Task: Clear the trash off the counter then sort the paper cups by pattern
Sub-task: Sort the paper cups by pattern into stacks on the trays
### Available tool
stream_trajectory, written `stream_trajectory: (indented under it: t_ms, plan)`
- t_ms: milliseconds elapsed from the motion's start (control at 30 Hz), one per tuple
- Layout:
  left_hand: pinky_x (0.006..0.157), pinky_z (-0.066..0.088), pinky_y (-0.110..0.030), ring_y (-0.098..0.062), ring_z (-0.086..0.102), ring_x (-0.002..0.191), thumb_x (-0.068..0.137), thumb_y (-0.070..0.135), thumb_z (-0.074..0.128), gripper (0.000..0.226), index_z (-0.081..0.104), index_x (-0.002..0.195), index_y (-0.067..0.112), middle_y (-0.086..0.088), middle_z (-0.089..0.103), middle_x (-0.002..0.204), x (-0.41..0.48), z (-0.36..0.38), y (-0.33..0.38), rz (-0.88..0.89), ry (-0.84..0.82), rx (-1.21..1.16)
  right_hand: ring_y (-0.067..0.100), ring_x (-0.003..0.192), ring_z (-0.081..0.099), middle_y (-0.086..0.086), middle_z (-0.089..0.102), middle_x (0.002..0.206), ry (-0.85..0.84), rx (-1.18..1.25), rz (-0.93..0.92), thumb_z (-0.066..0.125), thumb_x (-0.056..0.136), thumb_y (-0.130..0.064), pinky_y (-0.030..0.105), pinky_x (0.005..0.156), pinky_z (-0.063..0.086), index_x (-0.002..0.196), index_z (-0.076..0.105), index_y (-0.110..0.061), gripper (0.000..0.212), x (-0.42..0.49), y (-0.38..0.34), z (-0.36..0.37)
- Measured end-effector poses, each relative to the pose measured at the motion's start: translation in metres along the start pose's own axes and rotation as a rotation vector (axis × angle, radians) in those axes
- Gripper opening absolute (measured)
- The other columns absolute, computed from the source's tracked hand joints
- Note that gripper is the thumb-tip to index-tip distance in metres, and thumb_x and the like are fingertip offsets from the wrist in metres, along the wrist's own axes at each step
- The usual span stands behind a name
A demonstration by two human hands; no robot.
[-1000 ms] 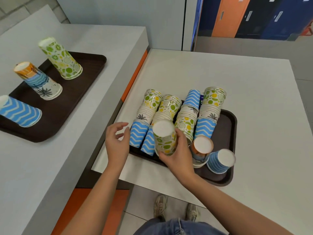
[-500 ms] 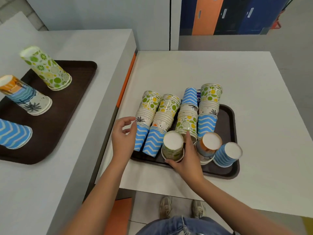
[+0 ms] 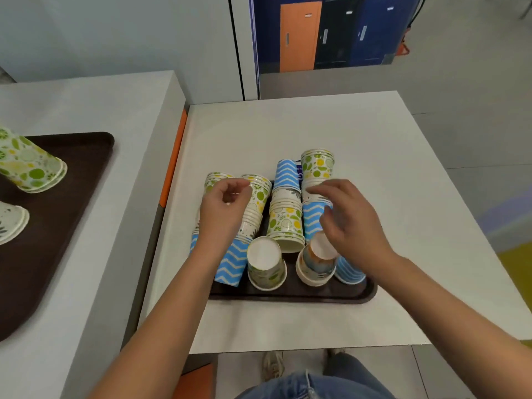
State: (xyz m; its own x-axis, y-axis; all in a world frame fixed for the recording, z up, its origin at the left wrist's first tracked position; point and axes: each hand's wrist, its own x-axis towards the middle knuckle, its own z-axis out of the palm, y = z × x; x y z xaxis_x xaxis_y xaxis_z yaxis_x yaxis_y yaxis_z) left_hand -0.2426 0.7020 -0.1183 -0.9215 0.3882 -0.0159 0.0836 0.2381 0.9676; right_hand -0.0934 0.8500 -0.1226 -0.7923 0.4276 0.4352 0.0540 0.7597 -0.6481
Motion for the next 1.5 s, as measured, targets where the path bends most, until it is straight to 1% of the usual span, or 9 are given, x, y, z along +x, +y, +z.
stream_trajectory:
  t_ms: [167, 300, 500, 667, 867, 1000, 1100, 1233, 1500]
  plan:
    - [0.069, 0.043, -0.024, -0.007, 0.054, 0.064, 0.081, 0.024, 0.07, 0.006, 0.068, 0.079, 0.018, 0.008, 0.059, 0.068, 0.015, 0.058, 0.022, -0.107, -0.219, 0.287, 0.04, 0.122, 0.049, 0.023, 0.053, 0.13, -0.429, -0.454, -0.101, 0.062, 0.068, 0.014, 0.05, 0.092, 0.048, 0.131, 0.054, -0.003, 0.065, 0.072, 0.093, -0.004]
    - [0.058, 0.035, -0.029, -0.027, 0.056, 0.072, 0.081, 0.038, 0.067, 0.028, 0.063, 0.073, 0.011, -0.009, 0.054, 0.065, 0.023, 0.116, 0.024, -0.16, -0.438, 0.769, 0.043, 0.125, 0.048, 0.027, 0.051, 0.133, -0.689, -0.665, -0.544, 0.069, 0.062, 0.018, 0.048, 0.1, 0.043, 0.135, 0.048, 0.001, 0.077, 0.119, 0.136, 0.012]
    - [0.074, 0.044, -0.032, -0.025, 0.06, 0.103, 0.081, 0.042, 0.068, 0.052, 0.057, 0.114, 0.004, -0.01, 0.063, 0.109, 0.037, 0.149, 0.009, -0.29, -0.487, 0.995, 0.036, 0.142, 0.025, 0.022, 0.03, 0.151, -0.914, -0.786, -0.933, 0.045, 0.093, 0.005, 0.042, 0.116, 0.02, 0.15, 0.021, -0.008, 0.063, 0.151, 0.161, 0.031]
    - [0.083, 0.052, -0.033, -0.028, 0.066, 0.103, 0.077, 0.043, 0.074, 0.069, 0.05, 0.124, -0.001, -0.016, 0.065, 0.115, 0.043, 0.167, 0.013, -0.478, -0.599, 1.057, 0.031, 0.142, 0.024, 0.016, 0.032, 0.149, -1.003, -0.879, -0.979, 0.046, 0.092, -0.003, 0.039, 0.118, 0.012, 0.152, 0.013, -0.013, 0.069, 0.156, 0.179, 0.035]
    - [0.091, 0.054, -0.041, -0.031, 0.067, 0.102, 0.076, 0.042, 0.076, 0.09, 0.031, 0.138, -0.007, -0.022, 0.059, 0.124, 0.051, 0.183, 0.005, -0.802, -0.71, 0.912, 0.037, 0.104, 0.062, 0.019, 0.064, 0.11, -0.868, -0.764, -1.086, 0.075, 0.063, 0.004, 0.045, 0.093, 0.049, 0.136, 0.05, -0.007, 0.078, 0.155, 0.2, 0.034]
    - [0.085, 0.055, -0.035, -0.029, 0.069, 0.094, 0.077, 0.042, 0.075, 0.074, 0.047, 0.126, -0.006, -0.019, 0.066, 0.113, 0.051, 0.184, 0.006, -0.644, -0.704, 1.018, 0.036, 0.124, 0.045, 0.015, 0.05, 0.128, -0.909, -0.731, -0.966, 0.059, 0.082, -0.003, 0.044, 0.103, 0.039, 0.151, 0.021, -0.019, 0.08, 0.147, 0.204, 0.019]
    - [0.075, 0.048, -0.033, -0.026, 0.063, 0.095, 0.076, 0.05, 0.071, 0.063, 0.058, 0.112, 0.0, -0.008, 0.063, 0.096, 0.05, 0.174, 0.02, -0.392, -0.661, 1.161, 0.035, 0.117, 0.05, 0.014, 0.05, 0.124, -0.885, -0.638, -0.834, 0.067, 0.075, -0.011, 0.042, 0.095, 0.043, 0.149, 0.026, -0.028, 0.087, 0.144, 0.21, 0.003]
    - [0.072, 0.044, -0.033, -0.021, 0.057, 0.087, 0.069, 0.047, 0.078, 0.048, 0.061, 0.098, 0.013, -0.001, 0.056, 0.091, 0.052, 0.148, 0.037, -0.328, -0.423, 0.925, 0.032, 0.104, 0.055, 0.012, 0.05, 0.122, -0.835, -0.485, -0.649, 0.074, 0.066, -0.024, 0.038, 0.089, 0.047, 0.145, 0.03, -0.032, 0.09, 0.141, 0.217, -0.019]
    - [0.065, 0.055, -0.022, -0.01, 0.067, 0.09, 0.075, 0.022, 0.078, 0.044, 0.058, 0.115, 0.02, -0.002, 0.064, 0.112, 0.042, 0.122, 0.049, -0.304, 0.074, -0.331, 0.024, 0.098, 0.056, 0.005, 0.056, 0.11, -0.601, -0.16, -0.307, 0.078, 0.06, -0.027, 0.025, 0.078, 0.039, 0.142, 0.038, -0.029, 0.091, 0.13, 0.181, -0.039]
